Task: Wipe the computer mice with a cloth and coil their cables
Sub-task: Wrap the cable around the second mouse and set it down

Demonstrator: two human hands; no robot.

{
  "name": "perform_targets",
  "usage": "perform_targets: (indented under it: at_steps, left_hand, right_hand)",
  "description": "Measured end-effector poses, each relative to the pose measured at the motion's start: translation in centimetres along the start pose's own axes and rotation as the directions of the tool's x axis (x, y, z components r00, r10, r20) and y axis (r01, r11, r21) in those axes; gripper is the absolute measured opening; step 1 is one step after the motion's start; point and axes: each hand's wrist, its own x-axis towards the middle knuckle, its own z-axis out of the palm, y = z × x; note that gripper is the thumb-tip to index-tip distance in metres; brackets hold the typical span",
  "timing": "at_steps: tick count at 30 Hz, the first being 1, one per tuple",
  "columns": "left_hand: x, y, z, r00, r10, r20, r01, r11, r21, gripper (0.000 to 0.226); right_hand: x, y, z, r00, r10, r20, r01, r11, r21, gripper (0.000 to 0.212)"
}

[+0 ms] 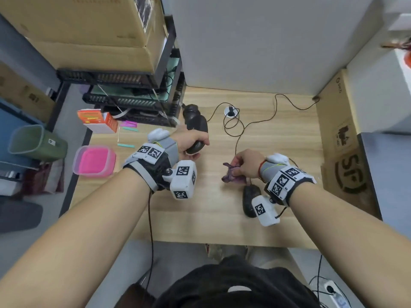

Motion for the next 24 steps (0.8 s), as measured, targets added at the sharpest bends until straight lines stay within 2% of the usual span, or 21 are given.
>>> perform_targets:
  at_steps: [4,7,9,11,13,16,18,20,24]
  left_hand:
    - [0.6,-1.4,0.7,0.996,-0.090,0.004,0.090,0.995,0.042,0.012]
    - [0.1,-1.7,1.0,0.991,-0.128,0.030,0.125,0.990,0.067,0.003]
    - [0.0,-1.5,1.1,0.989,-0.129,0.067,0.125,0.990,0.058,0.014]
    - [-0.6,-0.7,1.3,0.987,-0.113,0.117,0.110,0.993,0.032,0.019]
    - [-1.0,0.2,1.6,0.985,-0.084,0.153,0.082,0.996,0.023,0.019]
    - [-2.6,2.1,1.9,0.986,0.051,0.156,-0.061,0.996,0.062,0.037]
    - [-3.2,3.6,1.8,0.973,0.137,0.184,-0.156,0.984,0.091,0.041]
    - [-4.8,5.4,1.4,0.954,0.212,0.212,-0.231,0.970,0.070,0.036]
    - [-6.8,8.1,1.0,0.950,0.254,0.179,-0.242,0.966,-0.087,0.035]
  right_hand:
    - [0.9,1.8,3.1,0.994,0.070,0.079,-0.076,0.994,0.073,0.015]
    - [1.0,2.6,4.0,0.988,0.066,0.137,-0.071,0.997,0.030,0.016]
    - [1.2,2.6,3.3,0.989,0.054,0.137,-0.057,0.998,0.016,0.016]
    - [1.0,2.1,1.9,0.998,0.032,0.052,-0.036,0.997,0.071,0.022]
    - [1.1,1.0,-0.2,0.994,-0.013,-0.106,0.025,0.993,0.117,0.036]
    - [-0.1,-1.9,-4.1,0.937,-0.087,-0.338,0.154,0.972,0.175,0.065]
    - [-0.6,-3.7,-6.8,0.891,-0.155,-0.427,0.265,0.941,0.212,0.076]
    - [-1.9,-5.7,-9.3,0.846,-0.237,-0.478,0.351,0.922,0.165,0.071]
    - [-2.8,-7.4,-12.4,0.826,-0.282,-0.488,0.403,0.901,0.161,0.027]
